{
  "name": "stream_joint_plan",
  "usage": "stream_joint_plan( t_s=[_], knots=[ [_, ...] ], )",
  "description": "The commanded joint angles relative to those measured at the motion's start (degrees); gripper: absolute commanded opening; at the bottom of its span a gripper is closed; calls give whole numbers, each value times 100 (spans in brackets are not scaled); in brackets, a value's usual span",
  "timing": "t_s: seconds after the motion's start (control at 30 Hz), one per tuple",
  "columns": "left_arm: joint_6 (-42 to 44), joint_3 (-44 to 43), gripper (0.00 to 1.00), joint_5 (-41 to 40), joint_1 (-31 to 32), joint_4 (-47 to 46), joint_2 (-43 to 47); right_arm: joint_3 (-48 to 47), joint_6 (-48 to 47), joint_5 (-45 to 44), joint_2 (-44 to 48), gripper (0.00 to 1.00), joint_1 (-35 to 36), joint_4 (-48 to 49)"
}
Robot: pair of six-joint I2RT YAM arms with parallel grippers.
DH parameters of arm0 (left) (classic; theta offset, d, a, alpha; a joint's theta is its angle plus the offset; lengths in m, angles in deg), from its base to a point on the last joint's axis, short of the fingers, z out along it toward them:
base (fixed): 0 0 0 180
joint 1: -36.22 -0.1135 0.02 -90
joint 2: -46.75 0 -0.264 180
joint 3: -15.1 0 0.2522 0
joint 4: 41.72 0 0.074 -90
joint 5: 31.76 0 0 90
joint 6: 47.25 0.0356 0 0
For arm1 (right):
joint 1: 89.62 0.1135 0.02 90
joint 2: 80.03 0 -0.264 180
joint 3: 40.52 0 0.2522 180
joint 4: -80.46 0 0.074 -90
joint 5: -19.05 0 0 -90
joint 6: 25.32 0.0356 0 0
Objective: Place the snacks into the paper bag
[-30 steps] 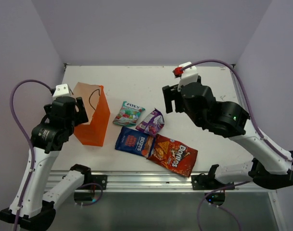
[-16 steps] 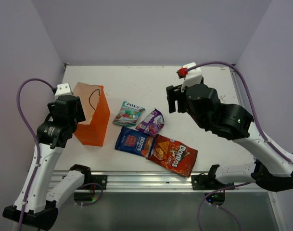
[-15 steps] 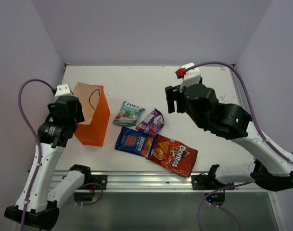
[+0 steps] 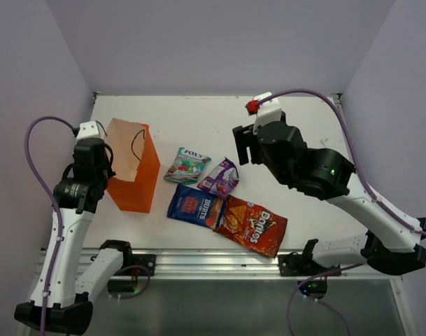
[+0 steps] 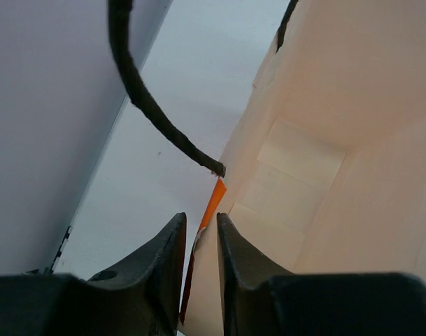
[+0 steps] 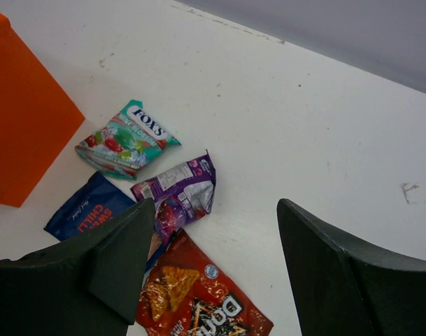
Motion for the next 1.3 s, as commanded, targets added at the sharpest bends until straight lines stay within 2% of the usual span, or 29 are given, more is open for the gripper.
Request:
stream_joint_plan(
  t_s=[0.0, 0.2, 0.3, 0.4, 0.43, 0.5, 0.53, 0.63, 0.77, 0.97, 1.27],
  knots=[
    [147, -45, 26, 481, -51, -387, -2, 11, -65, 24, -135, 74, -2, 231],
    [59, 26, 0, 762, -51, -344, 6, 476, 85, 15, -197, 72, -28, 319],
    [-99, -9, 0, 1087, -51, -238, 7, 1275, 199, 226, -74, 73, -168, 486],
    [-161, 70, 0, 1325, -51, -220, 59, 2417, 392, 717, 153, 79, -388, 837],
    [-143, 87, 0, 1342, -51, -238, 94, 3011, 445, 858, 233, 83, -432, 959],
    [-143, 96, 0, 1369, -51, -203, 103, 3533, 515, 1271, 365, 88, -477, 1294],
    [-143, 105, 0, 1377, -51, -203, 103, 3901, 550, 1377, 400, 96, -477, 1338],
    [-143, 88, 0, 1448, -51, -168, 94, 4351, 603, 1842, 314, 99, -477, 1479],
    [-161, 79, 0, 1562, -51, -124, 86, 4590, 682, 2282, 190, 99, -477, 1944],
    [-178, 131, 0, 1694, -42, -106, 147, 4450, 674, 2871, -371, 99, -477, 2445],
    [-117, 140, 0, 2054, -34, -123, 331, 4134, 709, 3109, -1655, 98, -389, 2438]
  ],
)
